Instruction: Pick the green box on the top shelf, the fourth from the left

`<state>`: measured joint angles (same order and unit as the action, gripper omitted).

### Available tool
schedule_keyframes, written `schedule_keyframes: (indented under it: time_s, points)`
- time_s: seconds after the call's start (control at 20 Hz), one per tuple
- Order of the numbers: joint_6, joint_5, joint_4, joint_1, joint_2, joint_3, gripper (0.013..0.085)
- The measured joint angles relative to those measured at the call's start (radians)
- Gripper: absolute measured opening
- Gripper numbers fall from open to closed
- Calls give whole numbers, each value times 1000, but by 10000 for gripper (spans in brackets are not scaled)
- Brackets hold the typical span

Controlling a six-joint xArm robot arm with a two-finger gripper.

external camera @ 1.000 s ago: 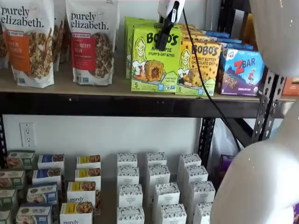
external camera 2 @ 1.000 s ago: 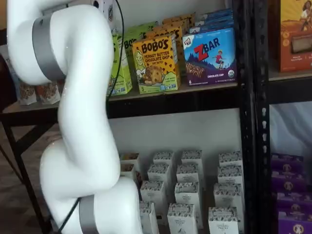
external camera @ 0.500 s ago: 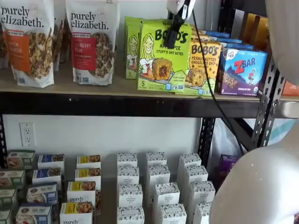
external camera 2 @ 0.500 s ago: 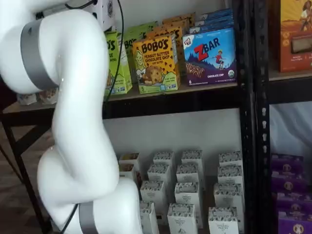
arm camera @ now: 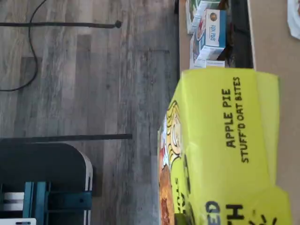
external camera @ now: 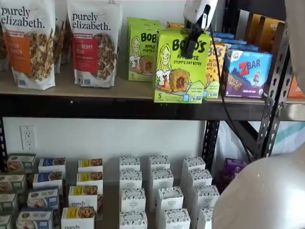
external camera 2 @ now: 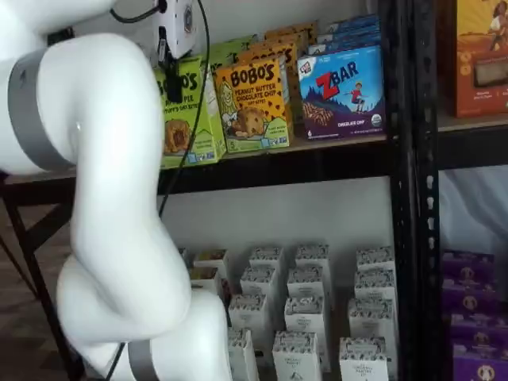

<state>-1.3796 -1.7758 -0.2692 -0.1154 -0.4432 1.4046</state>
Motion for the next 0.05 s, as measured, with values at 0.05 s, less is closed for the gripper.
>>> schedule_keyframes:
  time_s: [0.05]
  points:
    - [-6,0,1,5,-9,-11,210]
